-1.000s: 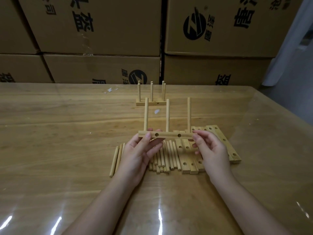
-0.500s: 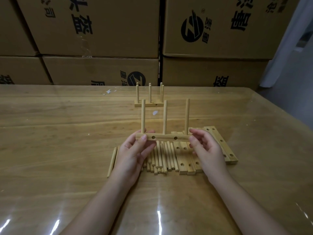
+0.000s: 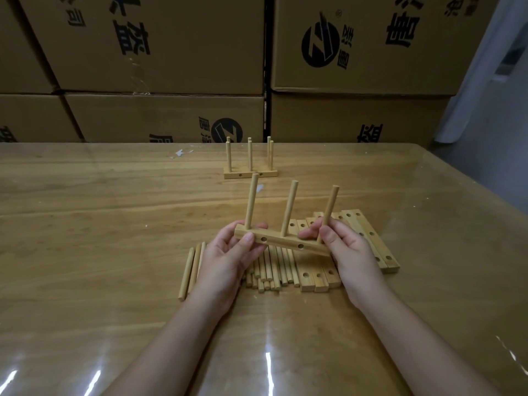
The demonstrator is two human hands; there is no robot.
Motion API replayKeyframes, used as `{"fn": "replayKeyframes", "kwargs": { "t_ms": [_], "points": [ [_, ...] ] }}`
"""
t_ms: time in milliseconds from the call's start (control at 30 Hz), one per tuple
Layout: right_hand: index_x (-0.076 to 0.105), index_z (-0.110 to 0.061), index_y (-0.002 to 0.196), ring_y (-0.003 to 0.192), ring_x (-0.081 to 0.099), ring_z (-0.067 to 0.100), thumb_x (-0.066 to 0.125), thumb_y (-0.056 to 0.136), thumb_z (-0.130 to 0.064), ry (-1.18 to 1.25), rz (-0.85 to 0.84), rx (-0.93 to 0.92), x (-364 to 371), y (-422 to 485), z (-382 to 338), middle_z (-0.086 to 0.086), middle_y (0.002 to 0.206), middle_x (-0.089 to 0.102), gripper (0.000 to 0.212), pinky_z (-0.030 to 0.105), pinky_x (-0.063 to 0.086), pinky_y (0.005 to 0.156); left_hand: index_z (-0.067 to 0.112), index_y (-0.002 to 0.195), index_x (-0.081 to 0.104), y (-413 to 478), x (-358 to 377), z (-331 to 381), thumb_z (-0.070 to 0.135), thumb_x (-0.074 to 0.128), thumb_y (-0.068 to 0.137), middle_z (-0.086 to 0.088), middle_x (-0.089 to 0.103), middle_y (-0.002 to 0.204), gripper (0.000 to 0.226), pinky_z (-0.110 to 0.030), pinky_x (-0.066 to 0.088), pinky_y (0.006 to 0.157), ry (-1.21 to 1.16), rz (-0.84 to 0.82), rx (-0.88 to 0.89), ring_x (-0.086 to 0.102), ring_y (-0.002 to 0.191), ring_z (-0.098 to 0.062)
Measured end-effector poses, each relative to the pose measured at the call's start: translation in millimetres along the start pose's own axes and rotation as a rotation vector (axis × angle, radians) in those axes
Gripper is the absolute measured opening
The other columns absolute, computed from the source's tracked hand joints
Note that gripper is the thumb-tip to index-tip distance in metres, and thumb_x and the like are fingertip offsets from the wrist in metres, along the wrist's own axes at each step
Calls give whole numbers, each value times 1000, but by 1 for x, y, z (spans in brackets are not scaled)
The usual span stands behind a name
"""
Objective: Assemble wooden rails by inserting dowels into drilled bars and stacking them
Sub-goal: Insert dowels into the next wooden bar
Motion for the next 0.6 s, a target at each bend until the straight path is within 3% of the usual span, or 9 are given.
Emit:
{"fn": "replayKeyframes", "kwargs": {
  "t_ms": [167,400,467,600],
  "points": [
    [67,-23,91,97,64,5,47,94,-29,11,59,-10,1,-2,1,-4,88,73,21,34,39,96,4,113,55,-1,3,1,12,61,78,-12,71,109,37,-20,55,72,42,-19,54,69,100,-20],
    [66,-24,92,94,64,2,47,95,-29,5,113,-47,3,-2,3,-5,86,73,20,30,39,89,-3,120,52,-4,7,5,11,59,81,-12,71,110,42,-22,56,75,114,-31,47,68,102,-22],
    [65,-27,95,96,64,2,47,95,-31,-11,123,-55,-1,-1,2,-7,88,73,19,32,40,91,4,120,57,-8,8,7,12,61,83,-8,72,108,38,-23,56,77,280,-24,60,68,101,-21],
    [66,-27,102,97,63,1,49,94,-29,-62,157,-95,-12,3,0,-10,92,73,18,28,43,87,42,107,58,-15,6,17,24,69,83,-1,63,100,32,-19,53,75,821,53,126,61,92,-14]
  ]
}}
Point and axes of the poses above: each hand's wrist, its own y-axis towards the middle knuckle, its own x-axis out of the palm, z = x × y, the point moved 4 cm from there along y, towards the middle knuckle
